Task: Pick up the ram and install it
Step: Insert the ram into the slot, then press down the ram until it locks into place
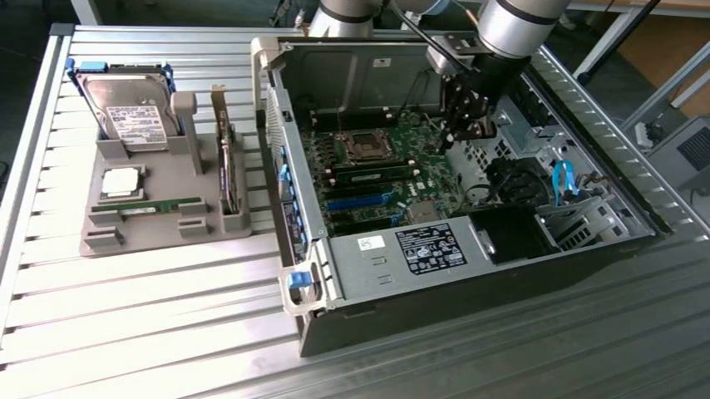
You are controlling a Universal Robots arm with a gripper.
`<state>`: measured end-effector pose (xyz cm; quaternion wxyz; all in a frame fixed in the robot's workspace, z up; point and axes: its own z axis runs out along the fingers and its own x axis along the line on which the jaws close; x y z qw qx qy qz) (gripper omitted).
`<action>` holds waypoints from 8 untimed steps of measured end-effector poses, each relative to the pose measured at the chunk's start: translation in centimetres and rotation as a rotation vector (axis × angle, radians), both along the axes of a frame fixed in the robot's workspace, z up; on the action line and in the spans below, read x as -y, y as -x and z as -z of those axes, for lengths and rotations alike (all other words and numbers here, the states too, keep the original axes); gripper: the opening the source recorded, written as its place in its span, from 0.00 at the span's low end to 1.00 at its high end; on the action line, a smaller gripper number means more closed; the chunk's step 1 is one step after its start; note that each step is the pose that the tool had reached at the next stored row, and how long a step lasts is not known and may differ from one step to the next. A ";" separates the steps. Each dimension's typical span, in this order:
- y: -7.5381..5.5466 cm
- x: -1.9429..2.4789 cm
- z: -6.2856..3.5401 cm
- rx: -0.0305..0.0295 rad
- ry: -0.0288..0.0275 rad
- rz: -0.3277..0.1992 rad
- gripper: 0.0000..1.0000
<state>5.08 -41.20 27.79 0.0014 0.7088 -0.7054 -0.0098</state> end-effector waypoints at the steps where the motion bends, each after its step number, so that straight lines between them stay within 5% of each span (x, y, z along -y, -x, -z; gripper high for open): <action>1: 0.2 0.01 0.00 0.0000 0.0000 0.000 0.09; 8: 0.2 0.00 0.00 0.0001 0.0000 0.000 0.09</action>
